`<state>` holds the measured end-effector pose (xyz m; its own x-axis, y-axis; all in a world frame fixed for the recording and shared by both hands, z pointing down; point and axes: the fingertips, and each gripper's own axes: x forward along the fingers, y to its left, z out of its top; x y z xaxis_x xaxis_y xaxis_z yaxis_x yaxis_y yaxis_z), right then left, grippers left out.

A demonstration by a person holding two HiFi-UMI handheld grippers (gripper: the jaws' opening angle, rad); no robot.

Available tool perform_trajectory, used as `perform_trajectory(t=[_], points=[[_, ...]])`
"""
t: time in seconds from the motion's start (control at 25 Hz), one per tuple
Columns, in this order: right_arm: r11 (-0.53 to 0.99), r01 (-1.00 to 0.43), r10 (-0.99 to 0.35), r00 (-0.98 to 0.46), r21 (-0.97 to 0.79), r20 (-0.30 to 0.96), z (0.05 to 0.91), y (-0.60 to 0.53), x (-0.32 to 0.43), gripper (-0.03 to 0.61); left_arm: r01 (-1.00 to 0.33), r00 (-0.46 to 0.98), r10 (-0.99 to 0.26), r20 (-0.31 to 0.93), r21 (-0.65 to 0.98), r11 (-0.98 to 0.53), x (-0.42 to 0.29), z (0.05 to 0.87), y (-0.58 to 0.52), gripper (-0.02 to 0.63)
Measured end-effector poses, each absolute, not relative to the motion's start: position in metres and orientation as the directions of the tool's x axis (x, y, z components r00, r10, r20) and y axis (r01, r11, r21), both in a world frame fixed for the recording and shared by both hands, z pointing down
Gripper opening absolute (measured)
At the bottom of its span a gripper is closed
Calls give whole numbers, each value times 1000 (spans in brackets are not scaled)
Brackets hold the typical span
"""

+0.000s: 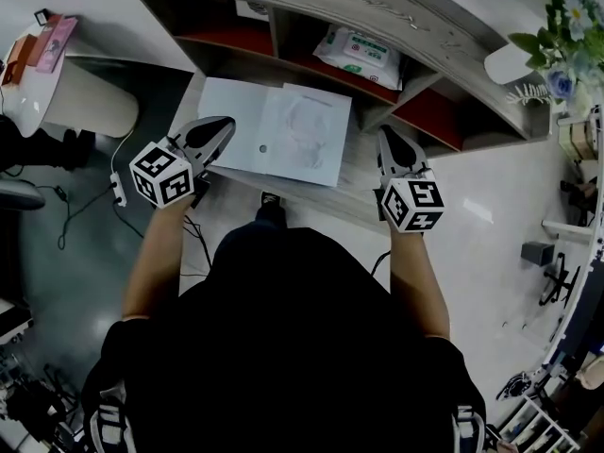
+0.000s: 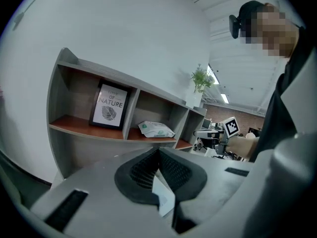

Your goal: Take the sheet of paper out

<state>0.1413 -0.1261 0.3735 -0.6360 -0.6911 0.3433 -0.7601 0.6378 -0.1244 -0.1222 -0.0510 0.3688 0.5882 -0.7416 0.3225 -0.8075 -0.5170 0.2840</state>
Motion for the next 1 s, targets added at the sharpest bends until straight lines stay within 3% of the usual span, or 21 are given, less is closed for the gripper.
perform_trajectory(t=[0.52,1.0], points=[[601,-789,-698,-596,-130,396,390,-150,123,23,-711,702,-659,271,326,-623,-128,378,-103,21],[565,-817,-705,-550,-114,447,405,-166,116,23,-707,704,-594,390,302,-639,-137,424,-138,21]])
